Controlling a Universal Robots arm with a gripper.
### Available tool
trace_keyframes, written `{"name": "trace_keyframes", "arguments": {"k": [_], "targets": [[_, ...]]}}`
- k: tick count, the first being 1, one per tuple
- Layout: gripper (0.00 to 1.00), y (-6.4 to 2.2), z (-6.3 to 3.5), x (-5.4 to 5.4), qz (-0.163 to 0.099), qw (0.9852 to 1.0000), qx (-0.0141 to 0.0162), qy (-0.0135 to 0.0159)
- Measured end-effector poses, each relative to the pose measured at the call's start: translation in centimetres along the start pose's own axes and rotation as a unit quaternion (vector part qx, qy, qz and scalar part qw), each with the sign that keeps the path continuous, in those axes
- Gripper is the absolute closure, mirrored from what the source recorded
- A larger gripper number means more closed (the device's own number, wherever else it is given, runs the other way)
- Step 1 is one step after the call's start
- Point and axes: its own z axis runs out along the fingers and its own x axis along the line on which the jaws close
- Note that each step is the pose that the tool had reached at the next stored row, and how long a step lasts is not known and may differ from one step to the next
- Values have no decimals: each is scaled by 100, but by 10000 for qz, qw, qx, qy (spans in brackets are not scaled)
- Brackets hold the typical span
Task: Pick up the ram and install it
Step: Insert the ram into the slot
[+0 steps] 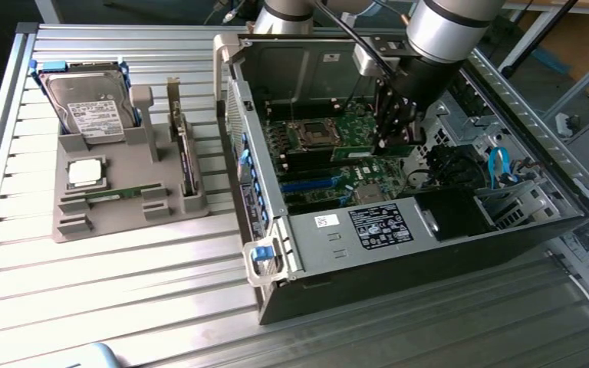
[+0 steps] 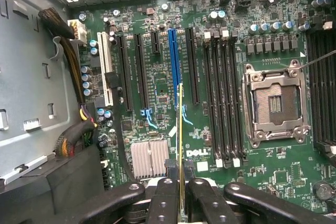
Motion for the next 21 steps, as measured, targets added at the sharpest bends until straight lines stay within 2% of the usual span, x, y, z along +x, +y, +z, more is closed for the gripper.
{"name": "trace_keyframes", "arguments": {"k": [21], "targets": [[86,0,92,-1,0,10000,0,-1]]}}
